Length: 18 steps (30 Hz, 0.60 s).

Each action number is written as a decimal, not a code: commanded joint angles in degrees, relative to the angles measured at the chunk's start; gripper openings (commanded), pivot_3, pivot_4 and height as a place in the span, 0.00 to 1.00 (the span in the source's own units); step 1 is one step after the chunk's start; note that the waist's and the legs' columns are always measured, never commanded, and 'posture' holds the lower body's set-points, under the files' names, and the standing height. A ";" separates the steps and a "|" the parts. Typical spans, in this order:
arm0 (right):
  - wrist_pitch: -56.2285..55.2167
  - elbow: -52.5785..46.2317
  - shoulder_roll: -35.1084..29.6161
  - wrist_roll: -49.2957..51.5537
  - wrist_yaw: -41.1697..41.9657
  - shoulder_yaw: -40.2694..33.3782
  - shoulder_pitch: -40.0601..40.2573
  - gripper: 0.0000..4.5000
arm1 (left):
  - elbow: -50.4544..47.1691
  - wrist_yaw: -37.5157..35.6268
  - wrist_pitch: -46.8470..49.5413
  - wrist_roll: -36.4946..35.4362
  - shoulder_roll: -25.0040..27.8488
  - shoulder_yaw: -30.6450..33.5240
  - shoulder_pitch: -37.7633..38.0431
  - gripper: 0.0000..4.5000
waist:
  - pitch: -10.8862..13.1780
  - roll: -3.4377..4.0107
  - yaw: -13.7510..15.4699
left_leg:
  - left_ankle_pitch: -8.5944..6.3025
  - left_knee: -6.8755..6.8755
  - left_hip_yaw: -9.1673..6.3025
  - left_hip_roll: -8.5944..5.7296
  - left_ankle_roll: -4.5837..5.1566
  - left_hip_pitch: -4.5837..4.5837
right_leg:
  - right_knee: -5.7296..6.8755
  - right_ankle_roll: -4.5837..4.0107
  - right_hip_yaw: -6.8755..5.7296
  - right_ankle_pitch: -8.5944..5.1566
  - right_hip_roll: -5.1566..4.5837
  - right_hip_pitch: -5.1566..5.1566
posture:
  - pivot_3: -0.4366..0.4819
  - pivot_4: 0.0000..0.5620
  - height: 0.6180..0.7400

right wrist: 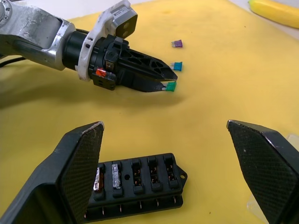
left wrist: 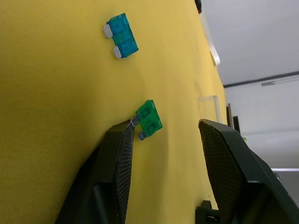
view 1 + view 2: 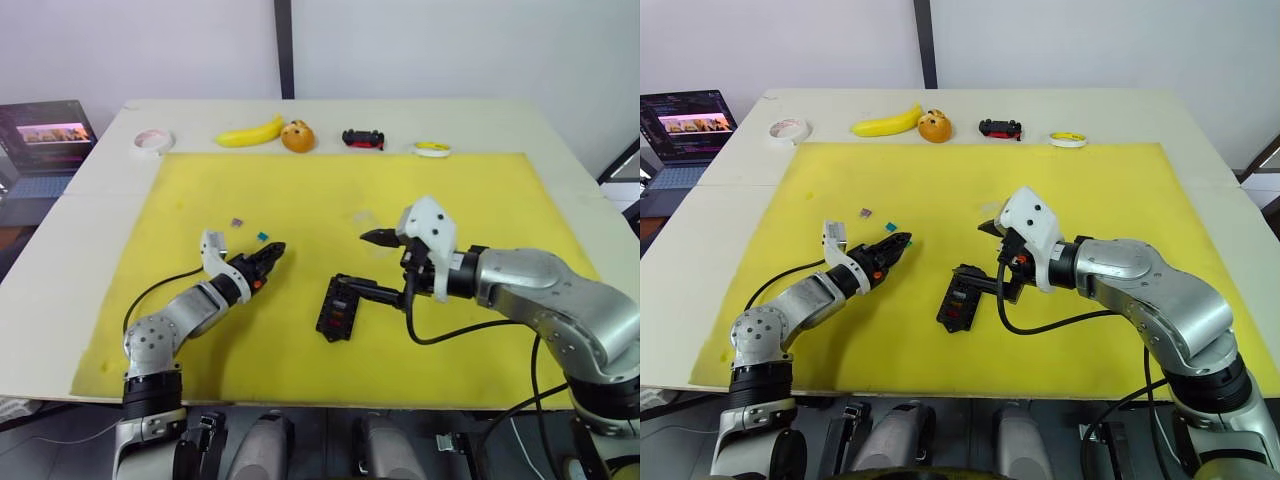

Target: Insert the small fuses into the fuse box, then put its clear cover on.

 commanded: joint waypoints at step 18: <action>-0.08 -1.95 -0.63 0.76 0.12 -2.75 0.23 1.00 | 1.81 1.02 1.56 0.88 -1.16 -1.01 0.21 0.40 | 0.00 0.00 -0.02 | 0.01 -0.02 -0.01 0.00 -0.01 -0.01 | -0.03 0.00 0.00 0.00 0.00 0.00 | 0.48 0.27 1.00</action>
